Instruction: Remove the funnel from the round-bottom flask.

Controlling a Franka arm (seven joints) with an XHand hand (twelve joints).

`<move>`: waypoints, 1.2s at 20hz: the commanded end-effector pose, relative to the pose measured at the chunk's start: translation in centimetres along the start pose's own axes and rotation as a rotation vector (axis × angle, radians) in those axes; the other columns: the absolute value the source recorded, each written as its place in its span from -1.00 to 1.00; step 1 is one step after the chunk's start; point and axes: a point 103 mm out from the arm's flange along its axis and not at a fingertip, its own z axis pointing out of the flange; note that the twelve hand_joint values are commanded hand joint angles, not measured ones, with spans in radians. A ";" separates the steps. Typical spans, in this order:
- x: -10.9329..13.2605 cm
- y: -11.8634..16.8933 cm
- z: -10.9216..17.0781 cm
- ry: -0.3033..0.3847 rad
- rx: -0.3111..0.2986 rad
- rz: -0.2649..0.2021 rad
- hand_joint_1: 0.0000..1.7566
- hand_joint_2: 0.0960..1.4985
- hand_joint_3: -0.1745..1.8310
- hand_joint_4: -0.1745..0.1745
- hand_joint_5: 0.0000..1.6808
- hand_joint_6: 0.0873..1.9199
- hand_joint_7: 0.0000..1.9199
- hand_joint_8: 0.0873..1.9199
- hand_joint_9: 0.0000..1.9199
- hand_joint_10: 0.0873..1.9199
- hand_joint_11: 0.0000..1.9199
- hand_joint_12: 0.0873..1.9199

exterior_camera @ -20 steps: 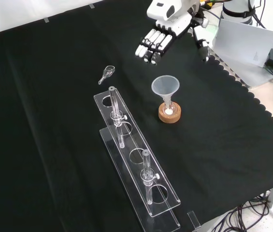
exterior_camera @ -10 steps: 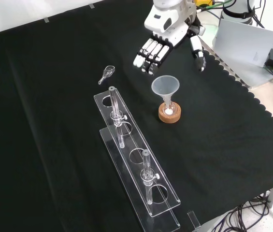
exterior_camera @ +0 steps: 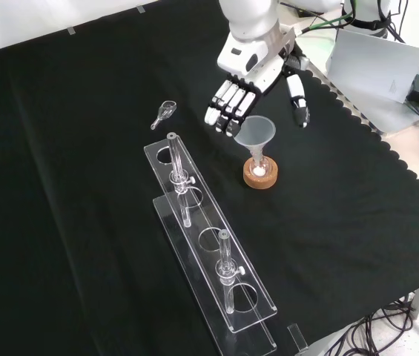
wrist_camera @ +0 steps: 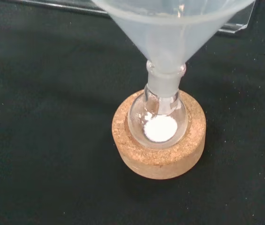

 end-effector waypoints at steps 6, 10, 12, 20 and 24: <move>0.3 1.4 2.6 0.005 0.088 0.019 -0.60 -0.20 -0.81 0.16 -1.00 -1.00 -0.90 -1.00 -0.99 -1.00 -1.00 -0.73; 0.1 1.3 2.9 0.006 0.093 0.029 -0.60 -0.20 -0.81 0.15 -1.00 -1.00 -0.90 -1.00 -0.99 -1.00 -1.00 -0.69; 0.0 1.3 3.0 0.011 0.094 0.032 -0.60 -0.20 -0.82 0.15 -1.00 -1.00 -0.90 -1.00 -0.98 -1.00 -1.00 -0.67; -0.7 1.1 4.2 0.032 0.109 0.059 -0.59 -0.19 -0.82 0.13 -1.00 -1.00 -0.90 -1.00 -0.98 -1.00 -1.00 -0.62; -0.8 1.2 4.1 0.024 0.107 0.067 -0.58 -0.19 -0.81 0.12 -1.00 -1.00 -0.90 -1.00 -0.97 -1.00 -1.00 -0.61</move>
